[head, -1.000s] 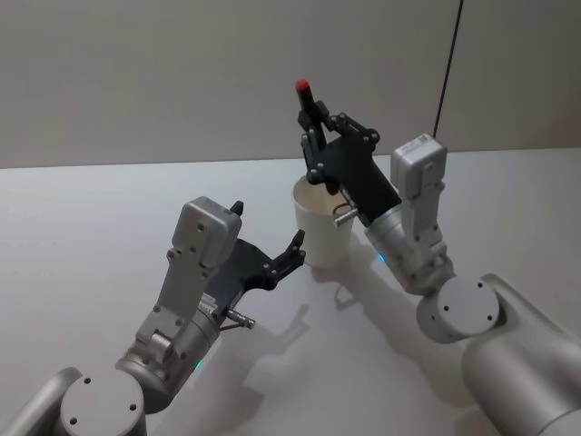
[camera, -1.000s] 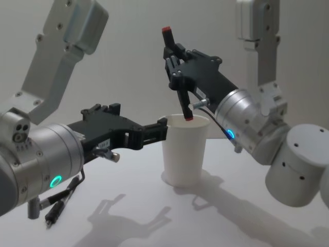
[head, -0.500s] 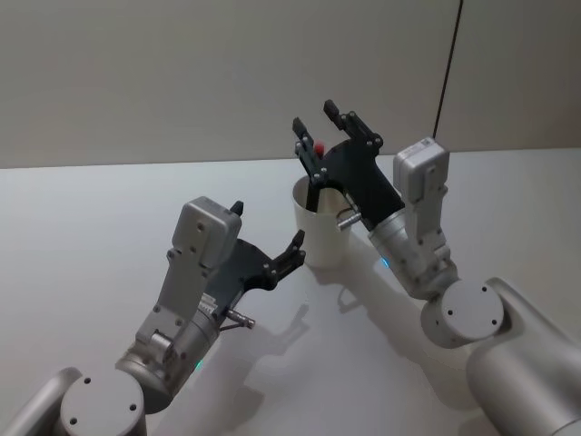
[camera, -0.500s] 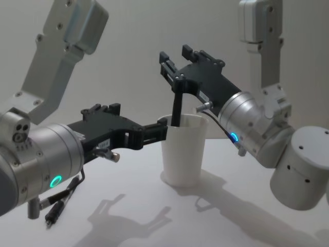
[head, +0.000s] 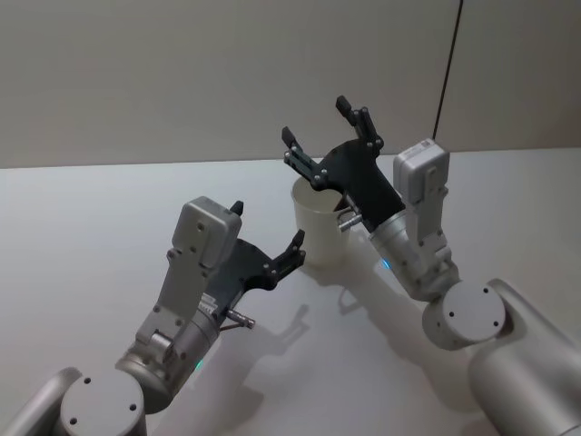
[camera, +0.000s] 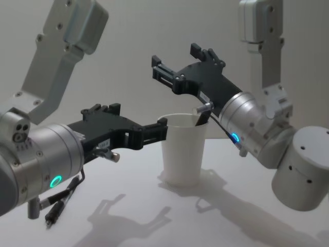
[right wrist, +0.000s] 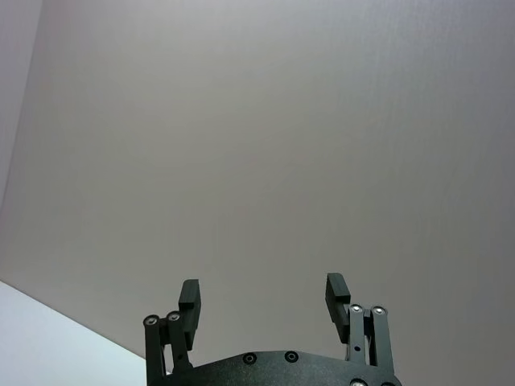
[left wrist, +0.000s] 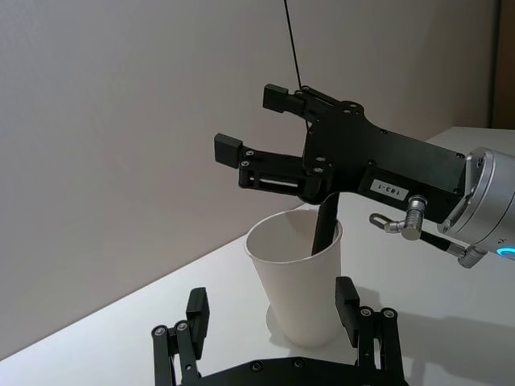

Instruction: Place the pen into the pen holder.

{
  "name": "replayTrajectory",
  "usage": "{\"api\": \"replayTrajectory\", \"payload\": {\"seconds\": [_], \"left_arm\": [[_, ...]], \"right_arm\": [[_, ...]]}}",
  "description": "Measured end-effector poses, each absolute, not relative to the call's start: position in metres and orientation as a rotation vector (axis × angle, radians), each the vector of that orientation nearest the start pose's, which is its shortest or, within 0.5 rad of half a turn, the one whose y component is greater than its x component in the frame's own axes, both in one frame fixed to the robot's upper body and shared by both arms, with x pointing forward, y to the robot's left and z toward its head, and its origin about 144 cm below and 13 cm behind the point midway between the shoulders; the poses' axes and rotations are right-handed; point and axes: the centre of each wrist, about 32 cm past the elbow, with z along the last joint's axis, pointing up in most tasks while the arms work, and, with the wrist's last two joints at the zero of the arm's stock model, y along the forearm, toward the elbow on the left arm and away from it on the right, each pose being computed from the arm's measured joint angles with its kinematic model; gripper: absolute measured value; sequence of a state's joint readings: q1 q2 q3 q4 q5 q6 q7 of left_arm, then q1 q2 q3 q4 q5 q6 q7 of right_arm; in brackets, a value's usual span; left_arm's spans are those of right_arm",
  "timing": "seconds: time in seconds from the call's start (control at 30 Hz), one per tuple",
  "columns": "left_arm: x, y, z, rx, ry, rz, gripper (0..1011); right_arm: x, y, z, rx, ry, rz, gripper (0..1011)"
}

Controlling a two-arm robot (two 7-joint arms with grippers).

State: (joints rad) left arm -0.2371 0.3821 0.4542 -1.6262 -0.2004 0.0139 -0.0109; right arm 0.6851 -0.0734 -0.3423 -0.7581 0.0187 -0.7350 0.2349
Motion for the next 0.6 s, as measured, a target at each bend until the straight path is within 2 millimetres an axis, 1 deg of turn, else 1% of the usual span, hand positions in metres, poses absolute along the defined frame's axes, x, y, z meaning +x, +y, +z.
{"api": "replayTrajectory", "payload": {"seconds": [0.1,0.37,0.6], "left_arm": [[0.492,0.198,1.204,0.061,-0.268,1.124,1000],[0.492,0.198,1.204,0.061,-0.268,1.124,1000],[0.492,0.198,1.204,0.061,-0.268,1.124,1000]], "right_arm": [[0.619,-0.114,1.178,0.352,-0.522,-0.954,999],[0.611,-0.117,1.183,0.334,-0.504,-0.968,1002],[0.600,-0.126,1.189,0.306,-0.468,-0.995,1002]]}}
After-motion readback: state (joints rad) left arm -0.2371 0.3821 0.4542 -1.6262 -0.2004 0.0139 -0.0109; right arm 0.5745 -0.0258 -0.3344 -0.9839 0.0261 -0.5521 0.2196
